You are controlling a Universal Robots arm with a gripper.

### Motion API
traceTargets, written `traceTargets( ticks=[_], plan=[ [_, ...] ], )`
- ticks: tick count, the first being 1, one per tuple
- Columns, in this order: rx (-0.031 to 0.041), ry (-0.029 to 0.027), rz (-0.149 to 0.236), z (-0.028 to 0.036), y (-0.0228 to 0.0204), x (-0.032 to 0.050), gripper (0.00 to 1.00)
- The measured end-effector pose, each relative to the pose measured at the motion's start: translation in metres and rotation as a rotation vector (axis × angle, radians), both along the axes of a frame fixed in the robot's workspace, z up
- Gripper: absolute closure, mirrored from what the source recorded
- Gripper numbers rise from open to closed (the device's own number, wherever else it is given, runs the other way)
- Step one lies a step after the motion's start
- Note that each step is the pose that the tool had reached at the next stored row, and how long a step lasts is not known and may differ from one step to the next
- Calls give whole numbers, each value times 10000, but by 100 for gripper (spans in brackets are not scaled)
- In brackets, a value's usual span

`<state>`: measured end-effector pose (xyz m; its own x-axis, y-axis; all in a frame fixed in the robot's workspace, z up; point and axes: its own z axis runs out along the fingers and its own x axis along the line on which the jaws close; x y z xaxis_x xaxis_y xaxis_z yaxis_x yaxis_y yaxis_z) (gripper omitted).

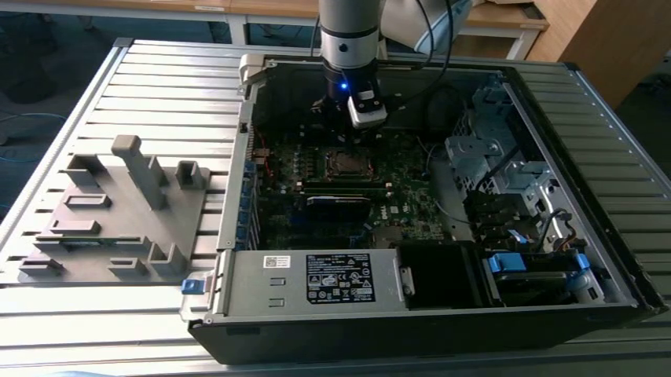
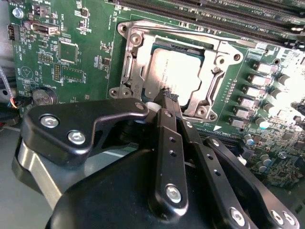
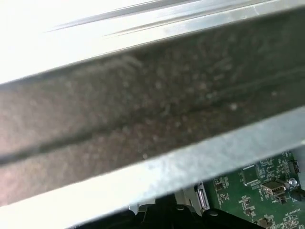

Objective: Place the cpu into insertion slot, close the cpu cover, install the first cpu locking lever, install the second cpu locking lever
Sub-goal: 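Install the first cpu locking lever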

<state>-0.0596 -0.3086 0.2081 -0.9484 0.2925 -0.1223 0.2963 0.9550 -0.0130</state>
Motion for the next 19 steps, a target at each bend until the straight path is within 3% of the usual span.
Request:
traceTargets(
  ticks=[2,6,7,8,11,19],
  plan=[
    [-92,7,-2,2,0,-1,89],
    [-567,43,0,1,-1,3,89],
    [-667,55,0,1,-1,5,89],
    [-709,65,4,0,0,6,89],
    [-717,99,55,-10,-1,11,89],
    [-717,104,322,-25,-2,18,89]
  ],
)
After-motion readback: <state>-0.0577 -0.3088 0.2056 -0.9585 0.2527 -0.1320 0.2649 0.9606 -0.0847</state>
